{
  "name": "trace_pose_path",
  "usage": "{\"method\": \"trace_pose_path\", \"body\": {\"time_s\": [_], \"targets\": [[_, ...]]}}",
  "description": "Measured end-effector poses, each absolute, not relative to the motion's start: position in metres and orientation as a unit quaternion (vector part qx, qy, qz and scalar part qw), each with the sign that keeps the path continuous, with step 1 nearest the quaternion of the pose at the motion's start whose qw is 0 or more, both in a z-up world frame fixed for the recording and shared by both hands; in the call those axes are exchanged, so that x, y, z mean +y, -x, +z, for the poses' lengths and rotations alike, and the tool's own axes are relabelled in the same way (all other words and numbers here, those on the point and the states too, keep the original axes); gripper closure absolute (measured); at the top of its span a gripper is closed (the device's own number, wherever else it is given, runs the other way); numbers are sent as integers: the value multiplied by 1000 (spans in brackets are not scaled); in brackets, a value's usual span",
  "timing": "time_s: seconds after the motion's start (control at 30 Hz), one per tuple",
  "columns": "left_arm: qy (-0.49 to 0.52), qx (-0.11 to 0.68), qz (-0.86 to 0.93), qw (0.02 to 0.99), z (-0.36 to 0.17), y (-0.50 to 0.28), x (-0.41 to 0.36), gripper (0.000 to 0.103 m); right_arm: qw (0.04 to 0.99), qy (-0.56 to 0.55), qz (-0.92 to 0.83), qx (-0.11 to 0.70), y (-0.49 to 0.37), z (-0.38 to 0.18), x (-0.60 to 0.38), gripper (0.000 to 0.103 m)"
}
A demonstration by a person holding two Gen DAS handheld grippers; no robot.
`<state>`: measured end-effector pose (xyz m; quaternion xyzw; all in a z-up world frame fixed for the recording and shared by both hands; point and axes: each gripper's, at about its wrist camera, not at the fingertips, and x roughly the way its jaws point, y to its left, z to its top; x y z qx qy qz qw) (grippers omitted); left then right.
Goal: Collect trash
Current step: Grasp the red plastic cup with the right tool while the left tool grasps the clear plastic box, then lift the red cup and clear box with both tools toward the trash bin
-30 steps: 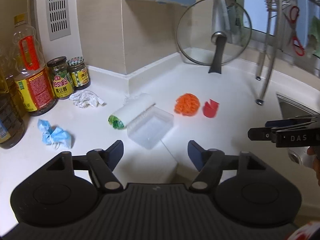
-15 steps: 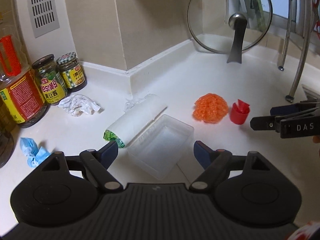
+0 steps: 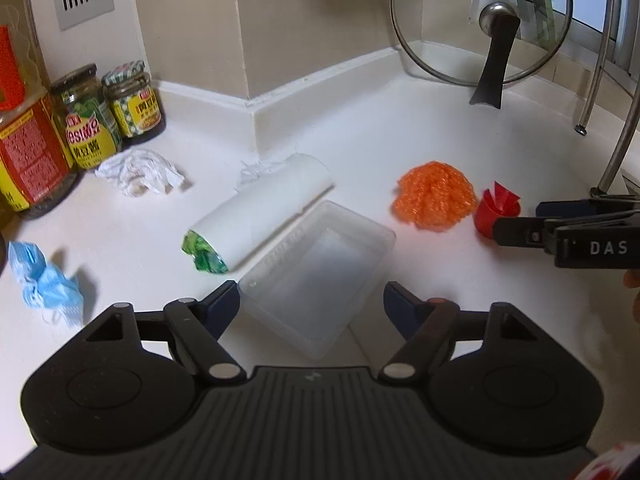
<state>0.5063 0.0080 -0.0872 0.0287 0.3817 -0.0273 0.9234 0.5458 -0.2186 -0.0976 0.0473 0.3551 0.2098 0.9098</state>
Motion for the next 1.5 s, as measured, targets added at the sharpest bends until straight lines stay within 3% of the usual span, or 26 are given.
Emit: {"method": "trace_pose_path", "body": {"time_s": [0.43, 0.53, 0.67, 0.73, 0.93, 1.07, 1.5], "targets": [[-11, 381, -25, 924, -78, -505, -10, 30, 913, -28, 220, 344, -555, -102, -209, 31], [-20, 381, -20, 924, -78, -511, -12, 30, 914, -17, 225, 337, -555, -102, -206, 44], [-24, 382, -13, 924, -80, -519, -15, 30, 912, -18, 230, 340, -556, -104, -206, 51], [-28, 383, -9, 923, -80, -524, -16, 31, 911, -19, 232, 341, -556, -106, -206, 61], [-34, 391, -4, 920, -82, -534, -18, 35, 912, -18, 237, 333, -557, -104, -210, 62], [-41, 399, -1, 916, -85, -537, -22, 49, 913, -15, 242, 327, -555, -100, -212, 62], [-50, 394, 17, 917, -83, -532, -33, 50, 911, -27, 255, 324, -551, -93, -226, 62]]}}
